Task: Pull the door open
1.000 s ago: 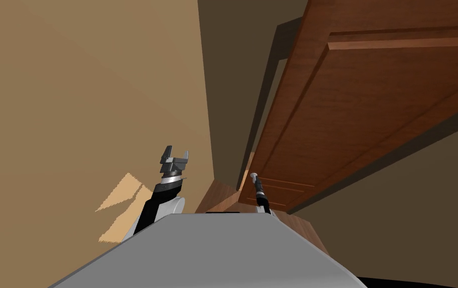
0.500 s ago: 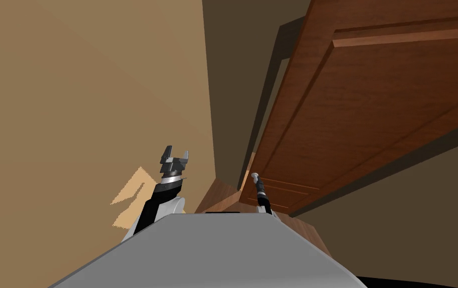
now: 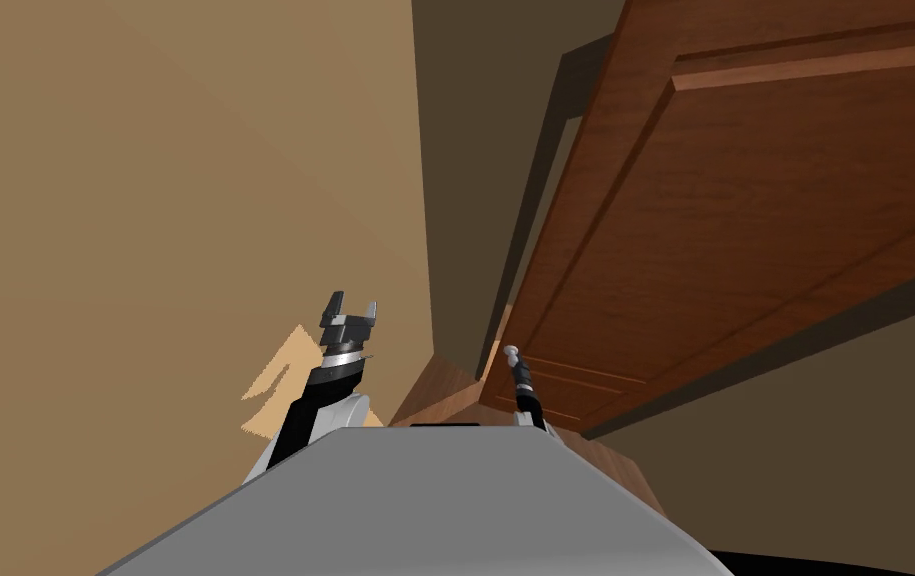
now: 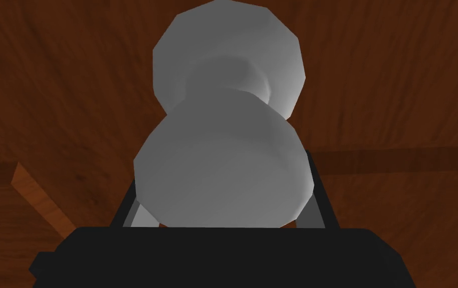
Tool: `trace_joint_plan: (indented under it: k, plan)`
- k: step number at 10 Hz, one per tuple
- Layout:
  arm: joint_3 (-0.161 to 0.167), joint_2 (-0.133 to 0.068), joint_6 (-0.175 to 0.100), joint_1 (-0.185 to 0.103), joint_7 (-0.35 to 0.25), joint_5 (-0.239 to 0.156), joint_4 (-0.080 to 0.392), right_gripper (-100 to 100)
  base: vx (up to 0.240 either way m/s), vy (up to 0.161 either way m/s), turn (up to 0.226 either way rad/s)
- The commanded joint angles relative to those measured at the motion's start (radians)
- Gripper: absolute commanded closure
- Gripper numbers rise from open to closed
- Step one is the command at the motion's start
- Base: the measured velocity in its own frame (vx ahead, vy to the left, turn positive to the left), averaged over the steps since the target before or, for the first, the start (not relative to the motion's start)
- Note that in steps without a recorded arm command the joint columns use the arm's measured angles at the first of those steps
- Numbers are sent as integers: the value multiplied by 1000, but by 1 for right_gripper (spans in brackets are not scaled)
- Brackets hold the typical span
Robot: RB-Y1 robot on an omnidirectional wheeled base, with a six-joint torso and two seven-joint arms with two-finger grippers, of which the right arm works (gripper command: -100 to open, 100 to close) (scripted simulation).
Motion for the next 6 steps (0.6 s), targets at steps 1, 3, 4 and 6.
trace_joint_plan:
  k: [1, 3, 4, 6]
  plan:
    - [2, -7, 1, -1, -50, -22, 2, 100, -51, -17, 134]
    - [3, -12, -1, -4, -101, -37, 9, 100, -41, -13, 83]
    - [3, -12, -1, -4, -110, -37, 9, 100, -33, -5, 45]
    - [4, -21, -6, -11, -175, -67, 24, 100, -45, -4, 125]
